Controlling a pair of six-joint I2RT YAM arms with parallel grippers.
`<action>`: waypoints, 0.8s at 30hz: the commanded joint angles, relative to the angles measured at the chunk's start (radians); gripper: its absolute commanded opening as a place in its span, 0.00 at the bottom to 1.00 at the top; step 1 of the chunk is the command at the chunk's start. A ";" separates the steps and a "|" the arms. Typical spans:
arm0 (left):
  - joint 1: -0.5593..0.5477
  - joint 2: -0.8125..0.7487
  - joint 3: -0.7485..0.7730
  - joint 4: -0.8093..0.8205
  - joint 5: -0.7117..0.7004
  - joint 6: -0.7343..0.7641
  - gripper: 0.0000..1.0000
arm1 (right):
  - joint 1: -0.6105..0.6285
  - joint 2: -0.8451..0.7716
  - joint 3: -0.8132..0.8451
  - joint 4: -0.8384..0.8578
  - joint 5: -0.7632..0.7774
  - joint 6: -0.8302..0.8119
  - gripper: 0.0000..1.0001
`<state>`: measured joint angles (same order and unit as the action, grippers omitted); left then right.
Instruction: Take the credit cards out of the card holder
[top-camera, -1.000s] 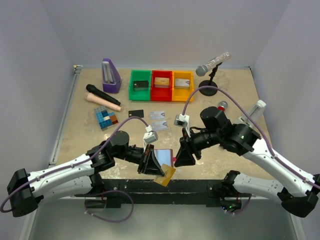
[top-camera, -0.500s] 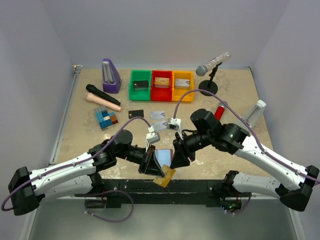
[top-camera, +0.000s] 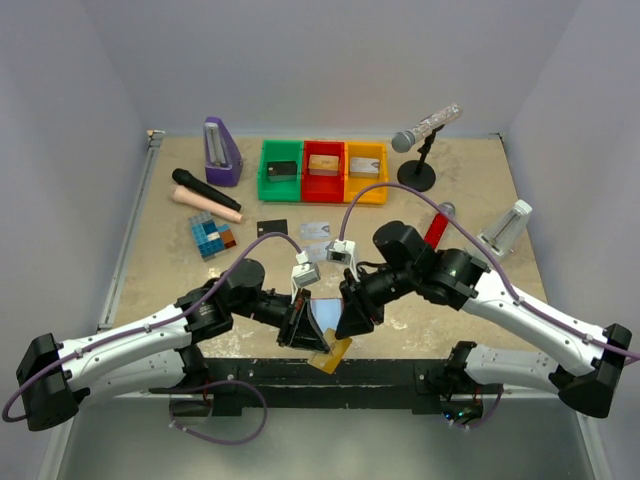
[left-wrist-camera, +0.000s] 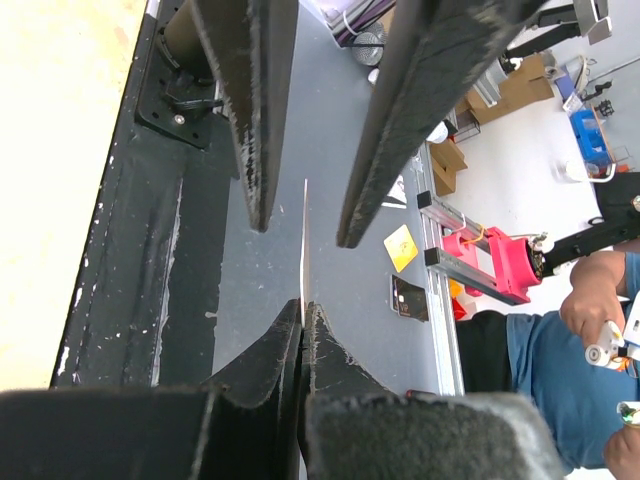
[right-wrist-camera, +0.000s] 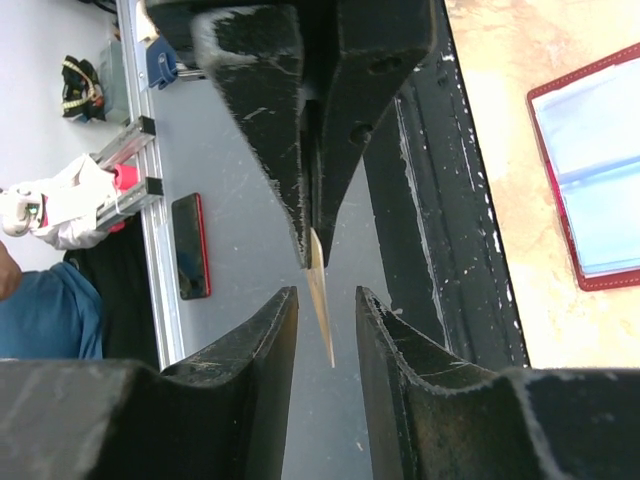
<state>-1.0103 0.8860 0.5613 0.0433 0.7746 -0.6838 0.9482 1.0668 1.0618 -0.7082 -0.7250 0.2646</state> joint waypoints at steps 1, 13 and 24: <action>-0.007 -0.012 0.029 0.043 0.012 0.009 0.00 | 0.004 -0.005 -0.022 0.053 -0.010 0.016 0.34; -0.010 -0.018 0.023 0.040 0.005 0.018 0.00 | 0.008 -0.005 -0.033 0.069 -0.022 0.022 0.14; 0.007 -0.113 0.064 -0.210 -0.194 0.121 0.57 | -0.049 -0.071 -0.051 0.064 -0.034 0.064 0.00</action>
<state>-1.0168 0.8471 0.5625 -0.0093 0.7181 -0.6331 0.9455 1.0519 1.0225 -0.6640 -0.7597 0.3000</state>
